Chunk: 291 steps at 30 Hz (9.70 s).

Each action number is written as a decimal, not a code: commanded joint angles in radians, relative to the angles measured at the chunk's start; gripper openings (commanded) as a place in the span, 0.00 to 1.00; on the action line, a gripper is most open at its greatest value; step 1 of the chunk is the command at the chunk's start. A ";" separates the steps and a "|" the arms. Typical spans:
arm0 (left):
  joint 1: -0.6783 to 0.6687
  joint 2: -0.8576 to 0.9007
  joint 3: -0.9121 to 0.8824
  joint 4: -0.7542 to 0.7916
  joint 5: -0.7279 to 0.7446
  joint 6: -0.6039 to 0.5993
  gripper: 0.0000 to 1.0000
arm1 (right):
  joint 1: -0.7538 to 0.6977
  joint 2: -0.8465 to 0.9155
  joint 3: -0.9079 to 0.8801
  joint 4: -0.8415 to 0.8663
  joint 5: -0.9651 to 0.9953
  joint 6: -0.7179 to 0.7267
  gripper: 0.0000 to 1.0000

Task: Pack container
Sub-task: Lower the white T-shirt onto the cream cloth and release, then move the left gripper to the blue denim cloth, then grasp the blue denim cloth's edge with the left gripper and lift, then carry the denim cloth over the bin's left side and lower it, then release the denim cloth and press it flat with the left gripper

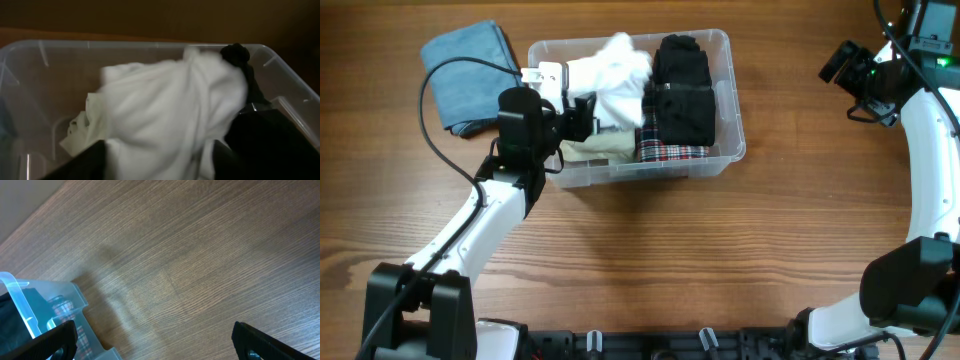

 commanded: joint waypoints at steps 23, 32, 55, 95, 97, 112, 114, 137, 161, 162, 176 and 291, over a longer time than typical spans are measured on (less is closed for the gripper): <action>-0.032 -0.011 0.179 -0.196 -0.026 -0.068 0.04 | 0.001 0.014 0.009 0.003 0.017 0.007 1.00; -0.032 0.022 0.574 -0.624 -0.056 -0.012 0.04 | 0.001 0.014 0.009 0.003 0.017 0.007 1.00; -0.134 0.443 0.583 -0.573 -0.125 0.036 0.04 | 0.001 0.014 0.009 0.003 0.017 0.007 1.00; 0.448 0.095 0.631 -0.899 0.012 -0.150 1.00 | 0.001 0.014 0.009 0.003 0.017 0.007 1.00; 0.523 0.152 0.631 -0.876 0.082 -0.150 1.00 | 0.001 0.014 0.009 0.003 0.017 0.007 1.00; 0.712 0.521 0.631 -0.638 0.263 -0.145 1.00 | 0.001 0.014 0.009 0.003 0.017 0.007 1.00; 0.712 0.549 0.631 -0.616 0.262 -0.145 1.00 | 0.001 0.014 0.009 0.003 0.017 0.007 1.00; 0.605 0.730 0.631 -0.390 0.261 -0.145 1.00 | 0.001 0.014 0.009 0.003 0.017 0.007 1.00; 0.586 0.424 0.631 -0.435 0.334 -0.205 0.04 | 0.001 0.014 0.009 0.003 0.017 0.007 1.00; 0.586 0.391 0.631 -0.445 0.333 -0.204 0.04 | 0.001 0.014 0.009 0.003 0.017 0.007 1.00; 0.579 0.153 0.631 -0.590 0.361 -0.204 0.04 | 0.001 0.014 0.009 0.003 0.017 0.007 1.00; -0.091 0.414 0.608 -0.578 -0.119 -0.188 0.04 | 0.001 0.014 0.009 0.003 0.017 0.007 1.00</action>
